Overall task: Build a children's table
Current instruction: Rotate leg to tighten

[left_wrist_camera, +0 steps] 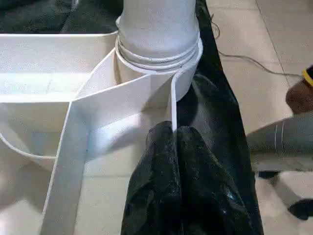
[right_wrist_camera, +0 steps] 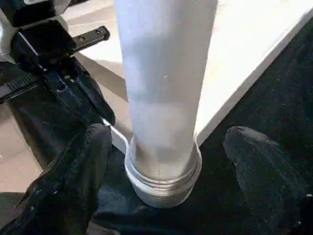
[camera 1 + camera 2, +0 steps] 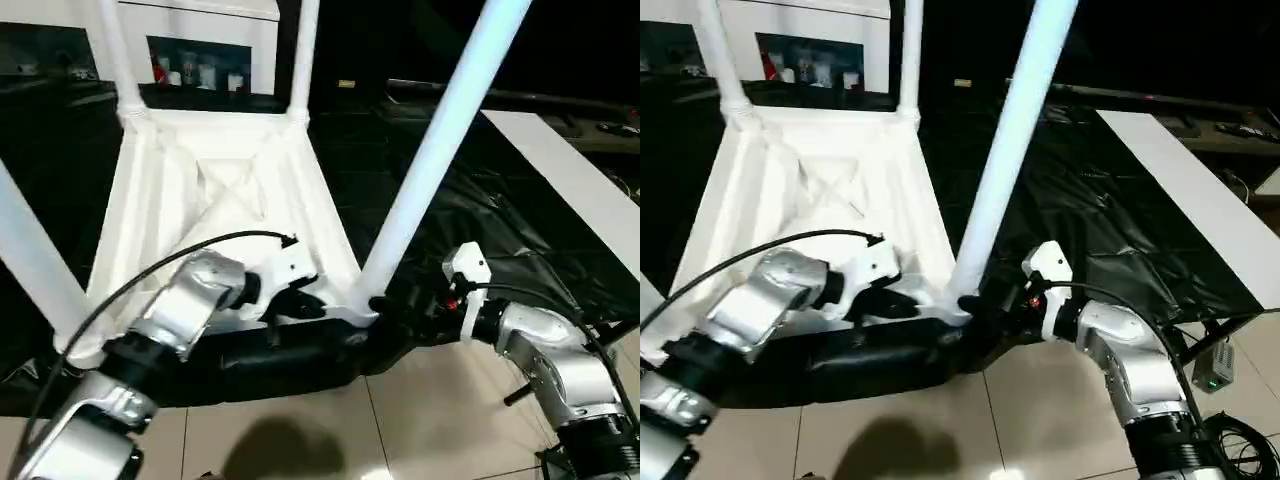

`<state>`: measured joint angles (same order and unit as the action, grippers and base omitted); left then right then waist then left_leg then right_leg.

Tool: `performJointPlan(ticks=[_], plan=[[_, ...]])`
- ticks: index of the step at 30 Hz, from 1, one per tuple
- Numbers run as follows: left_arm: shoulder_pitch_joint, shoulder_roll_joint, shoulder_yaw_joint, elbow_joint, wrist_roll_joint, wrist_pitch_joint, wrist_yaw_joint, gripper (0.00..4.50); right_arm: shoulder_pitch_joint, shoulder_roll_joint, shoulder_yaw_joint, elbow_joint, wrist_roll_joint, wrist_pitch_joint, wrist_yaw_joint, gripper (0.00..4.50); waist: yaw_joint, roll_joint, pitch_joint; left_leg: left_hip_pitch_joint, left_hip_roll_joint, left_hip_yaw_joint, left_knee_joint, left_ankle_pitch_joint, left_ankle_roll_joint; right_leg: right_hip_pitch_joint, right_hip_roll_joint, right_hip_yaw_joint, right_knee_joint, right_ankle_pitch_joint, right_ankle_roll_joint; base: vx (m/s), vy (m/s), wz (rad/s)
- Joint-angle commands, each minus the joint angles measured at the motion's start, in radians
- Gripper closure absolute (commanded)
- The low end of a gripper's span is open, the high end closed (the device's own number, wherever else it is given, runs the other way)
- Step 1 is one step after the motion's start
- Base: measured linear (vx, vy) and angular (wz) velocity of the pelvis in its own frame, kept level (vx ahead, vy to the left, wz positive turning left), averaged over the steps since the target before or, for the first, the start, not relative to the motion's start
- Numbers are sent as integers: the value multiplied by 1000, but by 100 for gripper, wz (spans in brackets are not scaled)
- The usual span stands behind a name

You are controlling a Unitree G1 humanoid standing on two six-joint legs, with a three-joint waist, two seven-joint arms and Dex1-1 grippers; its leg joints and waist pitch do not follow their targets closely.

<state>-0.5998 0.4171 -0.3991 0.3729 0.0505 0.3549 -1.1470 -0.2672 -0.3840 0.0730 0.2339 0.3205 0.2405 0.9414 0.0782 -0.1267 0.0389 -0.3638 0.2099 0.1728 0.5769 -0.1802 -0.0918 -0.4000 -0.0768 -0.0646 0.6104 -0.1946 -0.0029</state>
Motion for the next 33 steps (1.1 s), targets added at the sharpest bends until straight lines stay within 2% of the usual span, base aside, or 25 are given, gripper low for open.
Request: performJointPlan(ticks=[1, 10, 19, 23, 25, 27, 29, 31, 33], plan=[[13, 13, -32, 1, 22, 15, -16, 450, 8, -10, -21, -34, 9, 17, 6, 55, -2, 6, -45, 8, 29, 1, -68, -186, 19, 42, -61, 45, -71, -194, -175, 0, 0, 0], [-2, 60, -26, -5, 74, -16, 34, 450, 7, -14, -7, -38, 9, 21, 3, 55, -2, 3, -45, 7, 28, -1, -67, -176, 9, 42, -61, 45, -71, -213, -153, 0, 0, 0], [-34, 101, -22, -20, 129, -33, 94, 450, 8, 1, 0, -38, -2, 16, -6, 55, -6, 0, -44, 7, 28, -4, -69, -202, -4, 39, -62, 44, -75, -272, -136, 0, 0, 0], [-39, 114, -26, -36, 149, -37, 107, 450, 5, 4, 5, -36, -7, 14, -8, 55, -14, -2, -45, 5, 29, -5, -67, -184, -8, 41, -61, 44, -68, -221, -151, 0, 0, 0], [-49, 130, -35, -49, 184, -29, 132, 450, 0, 9, 8, -28, -12, 7, -11, 55, -15, -7, -45, 5, 29, -4, -65, -170, -3, 41, -62, 44, -66, -208, -155, 0, 0, 0], [-53, 135, -39, -51, 196, -29, 139, 450, -1, 10, 9, -25, -14, 5, -12, 55, -15, -5, -46, 6, 29, -3, -64, -153, 0, 40, -61, 44, -64, -183, -161, 0, 0, 0], [-57, 144, -46, -49, 212, -37, 145, 450, -3, 13, 12, -22, -15, 3, -11, 55, -16, -10, -46, 5, 28, -2, -62, -144, 1, 42, -60, 43, -61, -168, -164, 0, 0, 0], [-57, 144, -46, -49, 212, -37, 145, 450, -3, 13, 12, -22, -15, 3, -11, 55, -16, -8, -46, 6, 27, -2, -62, -139, 3, 43, -60, 44, -60, -162, -166, 0, 0, 0], [-44, 167, -49, -98, 203, -7, 100, 407, -6, 18, 18, -23, -17, 1, -11, 47, -17, -7, -46, 6, 28, -2, -62, -132, 4, 43, -60, 44, -58, -149, -173, 0, 0, 0]])
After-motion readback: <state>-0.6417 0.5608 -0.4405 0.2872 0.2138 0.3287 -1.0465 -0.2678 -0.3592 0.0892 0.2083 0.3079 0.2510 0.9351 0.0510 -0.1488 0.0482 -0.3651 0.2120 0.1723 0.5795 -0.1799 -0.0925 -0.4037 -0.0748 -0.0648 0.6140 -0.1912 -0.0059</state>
